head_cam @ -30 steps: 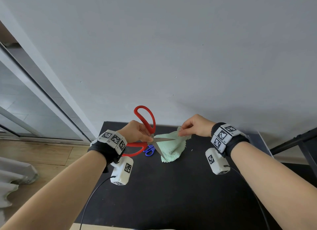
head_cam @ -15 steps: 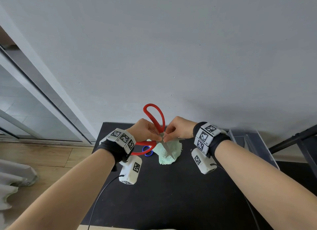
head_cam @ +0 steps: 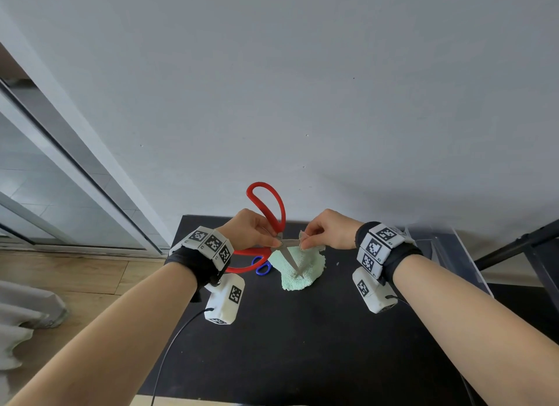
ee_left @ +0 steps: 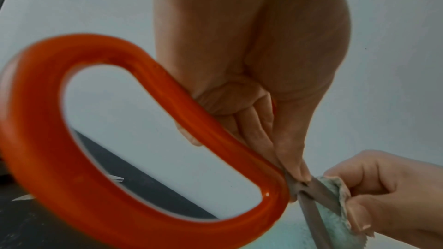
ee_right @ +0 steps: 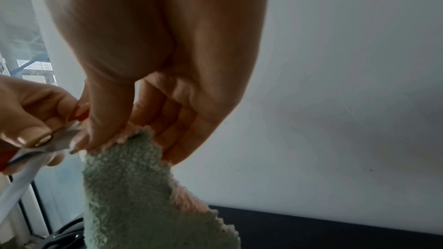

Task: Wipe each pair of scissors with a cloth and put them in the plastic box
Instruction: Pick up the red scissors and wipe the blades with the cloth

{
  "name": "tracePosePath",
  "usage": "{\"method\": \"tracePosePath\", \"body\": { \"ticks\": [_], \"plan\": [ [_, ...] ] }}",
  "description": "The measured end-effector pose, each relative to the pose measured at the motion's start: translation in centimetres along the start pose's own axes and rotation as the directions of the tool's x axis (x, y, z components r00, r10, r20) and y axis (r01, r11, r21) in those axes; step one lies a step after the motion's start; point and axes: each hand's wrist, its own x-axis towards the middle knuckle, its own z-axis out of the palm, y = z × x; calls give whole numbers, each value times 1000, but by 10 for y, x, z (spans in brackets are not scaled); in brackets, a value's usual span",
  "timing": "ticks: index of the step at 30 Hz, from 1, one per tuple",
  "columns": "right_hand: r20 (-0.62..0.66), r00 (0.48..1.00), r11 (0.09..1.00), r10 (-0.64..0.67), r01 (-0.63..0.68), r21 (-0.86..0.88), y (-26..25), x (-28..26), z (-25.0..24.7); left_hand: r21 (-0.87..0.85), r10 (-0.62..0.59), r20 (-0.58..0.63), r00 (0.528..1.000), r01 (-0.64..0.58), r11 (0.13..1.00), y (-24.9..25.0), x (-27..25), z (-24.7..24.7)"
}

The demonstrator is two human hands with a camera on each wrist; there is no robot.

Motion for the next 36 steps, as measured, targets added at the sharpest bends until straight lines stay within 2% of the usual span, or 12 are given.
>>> {"method": "tracePosePath", "body": {
  "ticks": [5,9,12,17,24,29,36],
  "plan": [
    [-42,999,999,35,-36,-16,15,-1,0,21,-45,-30,999,46,999,-11,-6,-9],
    [-169,983,997,74,-67,44,40,-5,-1,17,-107,-103,989,109,994,-27,-13,-22],
    [-215,975,990,61,-33,134,42,-5,9,-74,-123,-126,984,115,991,-31,-17,-21],
    [-217,972,970,87,-33,240,45,0,25,-252,-155,-183,971,106,962,-32,-17,-18],
    [-210,973,969,99,-46,243,42,5,45,-514,-248,-223,943,102,852,-33,-14,-8],
    [-228,968,967,101,-42,251,36,9,53,-682,-283,-215,935,64,729,-29,-12,4],
    [-222,969,935,105,-20,354,28,5,60,-768,-293,-198,935,37,639,-19,-8,13]
  ]
}}
